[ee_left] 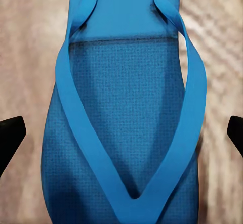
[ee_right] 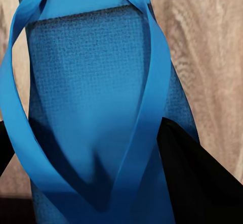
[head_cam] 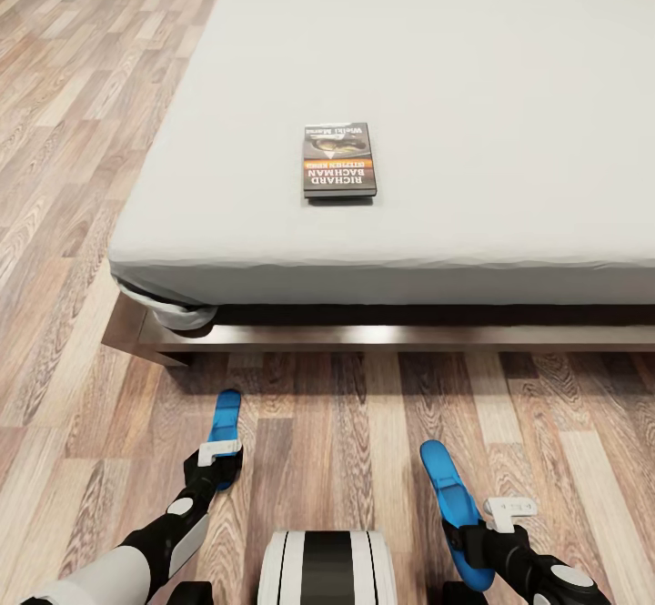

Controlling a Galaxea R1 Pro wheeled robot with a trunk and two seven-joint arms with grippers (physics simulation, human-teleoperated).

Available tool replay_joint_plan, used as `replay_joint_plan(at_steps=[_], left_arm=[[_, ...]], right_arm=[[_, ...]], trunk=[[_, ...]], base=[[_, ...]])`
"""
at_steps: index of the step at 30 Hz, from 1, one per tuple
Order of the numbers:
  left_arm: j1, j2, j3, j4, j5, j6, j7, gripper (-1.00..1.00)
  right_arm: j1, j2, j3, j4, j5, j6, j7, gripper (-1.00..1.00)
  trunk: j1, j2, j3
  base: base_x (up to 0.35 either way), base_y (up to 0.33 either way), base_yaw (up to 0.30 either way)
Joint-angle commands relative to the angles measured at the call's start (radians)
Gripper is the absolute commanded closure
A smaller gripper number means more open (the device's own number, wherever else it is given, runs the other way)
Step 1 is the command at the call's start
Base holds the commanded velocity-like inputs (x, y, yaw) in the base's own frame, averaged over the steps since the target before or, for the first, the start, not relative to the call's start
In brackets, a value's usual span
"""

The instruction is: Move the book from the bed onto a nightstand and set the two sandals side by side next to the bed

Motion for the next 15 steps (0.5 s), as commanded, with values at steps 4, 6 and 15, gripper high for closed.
replay_joint_plan(at_steps=[4,6,15], left_arm=[[0.0,0.001,-0.009,-0.001,0.003,-0.002,0.008,-1.0],[0.0,0.001,-0.009,-0.001,0.003,-0.002,0.008,-1.0],[0.0,0.001,-0.009,-0.001,0.003,-0.003,0.008,-1.0]], right_arm=[[0.0,-0.001,0.001,-0.001,-0.006,0.004,-0.006,1.0],[0.0,-0.001,0.001,-0.002,-0.006,0.004,-0.006,1.0],[0.0,-0.001,0.001,-0.001,-0.006,0.004,-0.006,1.0]], trunk=[[-0.001,0.0,0.011],[-0.002,0.001,0.015],[-0.002,0.001,0.015]], base=[[0.0,0.0,0.0],[0.0,0.0,0.0],[0.0,0.0,0.0]])
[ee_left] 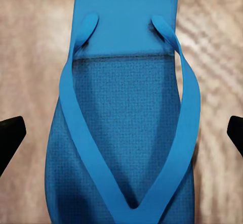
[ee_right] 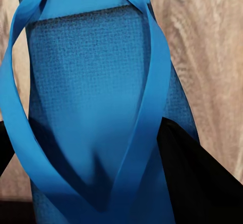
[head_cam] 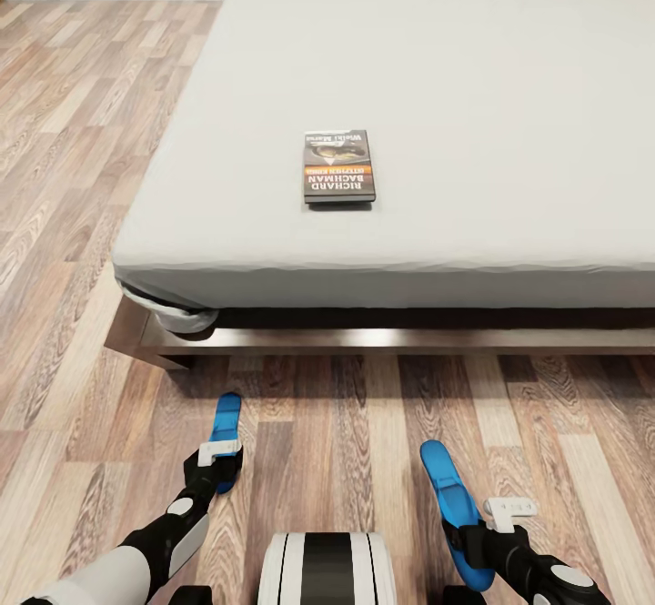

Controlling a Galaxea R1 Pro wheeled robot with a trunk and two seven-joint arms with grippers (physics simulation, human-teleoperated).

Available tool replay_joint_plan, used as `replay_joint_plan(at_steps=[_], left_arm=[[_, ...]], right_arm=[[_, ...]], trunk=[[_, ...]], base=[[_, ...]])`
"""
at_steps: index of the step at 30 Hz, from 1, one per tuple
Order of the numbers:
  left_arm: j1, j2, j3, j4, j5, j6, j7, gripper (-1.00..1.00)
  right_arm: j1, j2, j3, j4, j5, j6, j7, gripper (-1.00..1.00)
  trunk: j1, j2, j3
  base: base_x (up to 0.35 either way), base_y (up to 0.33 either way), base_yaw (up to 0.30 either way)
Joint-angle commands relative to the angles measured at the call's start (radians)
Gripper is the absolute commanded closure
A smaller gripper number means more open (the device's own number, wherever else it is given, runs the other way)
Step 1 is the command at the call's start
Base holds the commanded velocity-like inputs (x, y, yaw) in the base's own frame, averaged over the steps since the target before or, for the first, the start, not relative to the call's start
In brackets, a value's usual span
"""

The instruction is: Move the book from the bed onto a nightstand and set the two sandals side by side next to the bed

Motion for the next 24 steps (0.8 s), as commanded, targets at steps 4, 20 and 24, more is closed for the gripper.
replay_joint_plan(at_steps=[4,20,24], left_arm=[[0.0,0.001,-0.009,0.0,0.003,-0.001,0.008,-1.0],[0.0,0.001,-0.009,0.001,0.003,-0.001,0.008,-1.0],[0.0,0.001,-0.009,0.001,0.003,-0.002,0.008,-1.0]], right_arm=[[0.0,-0.001,0.001,-0.002,-0.006,0.004,-0.006,1.0],[0.0,-0.001,0.003,-0.001,-0.002,0.005,-0.006,1.0],[0.0,-0.001,0.003,-0.001,-0.001,0.005,-0.006,1.0]], trunk=[[-0.002,0.001,0.015],[-0.003,0.001,0.027],[-0.003,0.001,0.027]], base=[[0.0,0.0,0.0],[0.0,0.0,0.0],[0.0,0.0,0.0]])
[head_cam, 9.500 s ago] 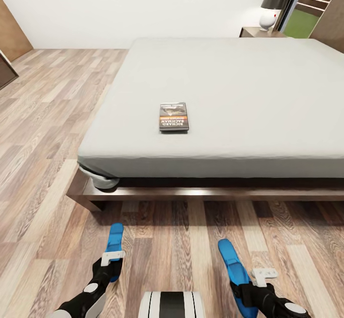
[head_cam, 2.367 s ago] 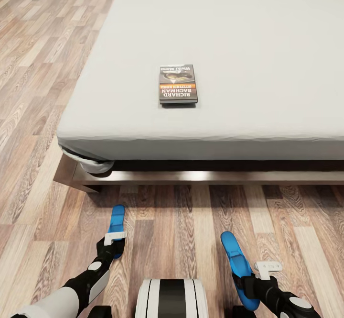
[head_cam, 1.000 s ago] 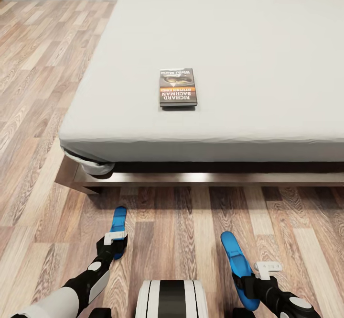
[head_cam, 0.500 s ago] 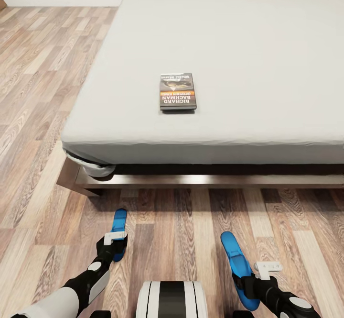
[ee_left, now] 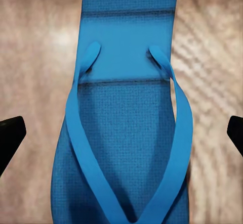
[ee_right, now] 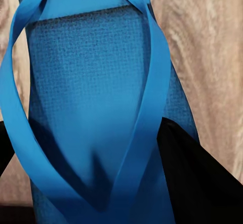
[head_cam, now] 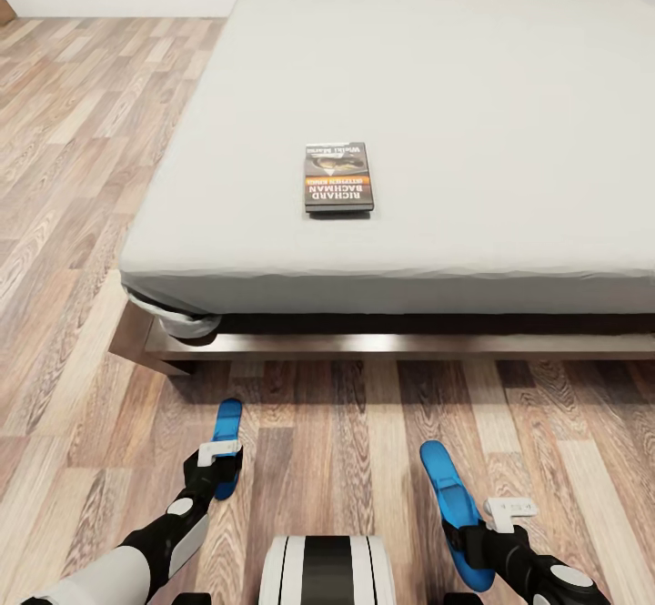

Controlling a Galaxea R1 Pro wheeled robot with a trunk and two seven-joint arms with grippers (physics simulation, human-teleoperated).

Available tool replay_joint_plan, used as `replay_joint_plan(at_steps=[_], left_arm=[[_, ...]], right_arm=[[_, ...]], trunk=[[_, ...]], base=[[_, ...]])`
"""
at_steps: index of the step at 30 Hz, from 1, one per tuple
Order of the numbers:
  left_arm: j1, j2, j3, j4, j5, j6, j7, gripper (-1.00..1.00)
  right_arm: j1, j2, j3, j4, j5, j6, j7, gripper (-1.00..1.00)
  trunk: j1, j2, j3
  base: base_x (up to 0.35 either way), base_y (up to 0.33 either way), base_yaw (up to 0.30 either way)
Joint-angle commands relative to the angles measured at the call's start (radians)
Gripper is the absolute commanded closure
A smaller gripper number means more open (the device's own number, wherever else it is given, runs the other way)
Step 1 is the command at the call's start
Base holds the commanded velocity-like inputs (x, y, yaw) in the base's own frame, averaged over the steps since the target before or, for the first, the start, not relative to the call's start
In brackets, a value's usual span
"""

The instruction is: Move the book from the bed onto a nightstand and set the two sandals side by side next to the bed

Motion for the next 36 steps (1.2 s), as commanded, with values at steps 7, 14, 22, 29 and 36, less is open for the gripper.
replay_joint_plan(at_steps=[7,14,22,29,36], left_arm=[[0.0,0.001,-0.009,0.0,0.003,-0.002,0.008,-1.0],[0.0,0.001,-0.009,0.002,0.003,-0.001,0.008,-1.0],[0.0,-0.001,-0.011,0.009,0.003,0.0,0.008,-1.0],[0.004,-0.001,-0.01,0.013,0.003,0.0,0.008,-1.0],[0.005,0.0,-0.009,0.014,0.004,0.0,0.008,-1.0]], right_arm=[[0.0,-0.001,0.001,-0.002,-0.006,0.004,-0.006,1.0],[0.0,-0.001,0.001,-0.002,-0.006,0.003,-0.006,1.0],[0.0,-0.001,0.001,-0.001,-0.005,0.003,-0.007,1.0],[-0.001,-0.002,-0.002,0.001,-0.002,0.005,-0.008,1.0],[-0.005,-0.002,-0.003,0.016,-0.004,0.004,-0.012,1.0]], trunk=[[-0.002,0.001,0.019],[-0.005,0.003,0.046],[-0.009,0.004,0.077],[-0.012,0.006,0.104],[-0.015,0.007,0.127]], base=[[0.0,0.0,0.0],[0.0,0.0,0.0],[0.0,0.0,0.0],[0.0,0.0,0.0],[0.0,0.0,0.0]])
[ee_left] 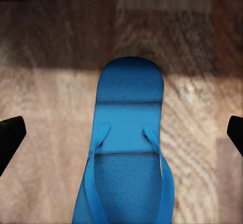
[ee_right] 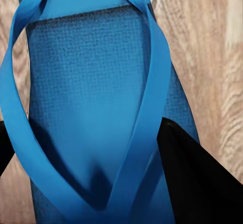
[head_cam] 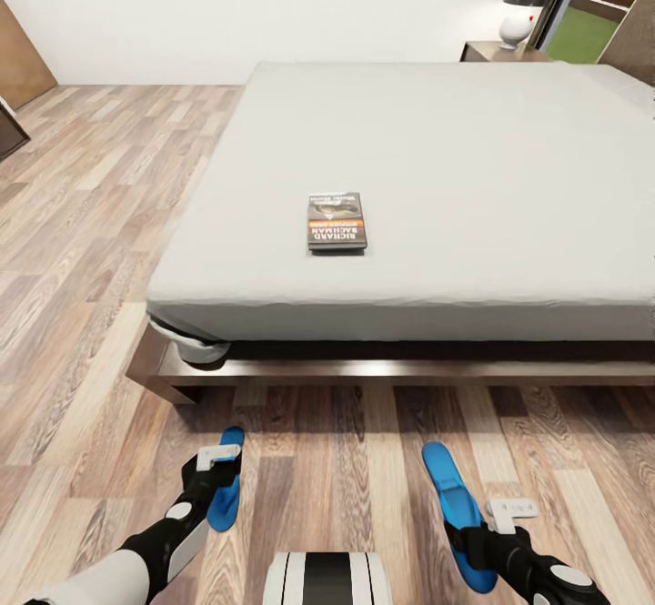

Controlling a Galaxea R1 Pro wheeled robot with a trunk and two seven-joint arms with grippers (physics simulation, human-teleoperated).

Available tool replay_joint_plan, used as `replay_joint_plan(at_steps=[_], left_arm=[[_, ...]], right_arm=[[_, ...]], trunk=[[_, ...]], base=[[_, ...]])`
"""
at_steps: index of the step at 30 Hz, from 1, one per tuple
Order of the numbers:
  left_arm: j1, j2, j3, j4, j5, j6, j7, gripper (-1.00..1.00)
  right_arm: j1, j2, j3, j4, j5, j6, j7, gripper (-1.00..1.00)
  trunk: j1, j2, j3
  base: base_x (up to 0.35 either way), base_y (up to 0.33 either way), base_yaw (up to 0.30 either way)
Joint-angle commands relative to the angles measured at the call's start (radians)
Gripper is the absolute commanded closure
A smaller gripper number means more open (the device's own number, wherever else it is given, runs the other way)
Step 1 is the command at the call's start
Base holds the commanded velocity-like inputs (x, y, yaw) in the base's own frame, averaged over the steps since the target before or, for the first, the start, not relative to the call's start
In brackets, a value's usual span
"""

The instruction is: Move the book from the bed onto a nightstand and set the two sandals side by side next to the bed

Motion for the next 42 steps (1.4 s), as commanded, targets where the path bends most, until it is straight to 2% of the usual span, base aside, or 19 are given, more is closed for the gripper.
replay_joint_plan(at_steps=[1,11,20,26,29,37,41,42], left_arm=[[0.001,0.001,-0.008,-0.001,0.003,-0.002,0.007,-1.0],[0.014,0.005,-0.007,0.0,0.005,-0.004,0.015,-1.0],[0.016,0.007,0.001,0.063,0.009,-0.001,0.019,-1.0],[0.022,0.025,0.003,0.107,0.011,0.0,0.021,-1.0],[0.035,0.041,0.003,0.119,0.012,0.0,0.021,-1.0],[0.086,0.12,0.004,0.128,0.014,-0.002,0.011,-1.0],[0.128,0.171,0.005,0.129,0.017,-0.002,0.006,-1.0],[0.138,0.195,0.005,0.129,0.019,-0.002,0.001,-1.0]], right_arm=[[0.0,-0.001,0.001,0.004,-0.007,0.003,-0.006,1.0],[-0.003,-0.03,0.0,0.041,-0.009,-0.005,-0.006,1.0],[-0.004,-0.035,0.0,0.048,-0.009,-0.008,-0.007,1.0],[-0.005,-0.035,-0.001,0.06,-0.009,-0.01,-0.008,1.0],[-0.007,-0.035,-0.001,0.082,-0.01,-0.012,-0.008,1.0],[-0.014,-0.036,-0.001,0.141,-0.008,-0.018,-0.008,1.0],[-0.015,-0.037,-0.001,0.149,-0.008,-0.034,-0.008,1.0],[-0.015,-0.037,-0.001,0.153,-0.008,-0.037,-0.008,1.0]], trunk=[[0.0,0.0,0.0],[0.0,0.0,0.0],[-0.004,0.002,0.034],[-0.007,0.003,0.058],[-0.008,0.004,0.069],[-0.012,0.006,0.1],[-0.014,0.007,0.116],[-0.014,0.007,0.119]], base=[[0.0,0.0,0.0],[0.0,0.0,0.0],[0.0,0.0,0.0],[0.0,0.0,0.0],[0.0,0.0,0.0],[0.0,0.0,0.0],[0.0,0.0,0.0],[0.0,0.0,0.0]])
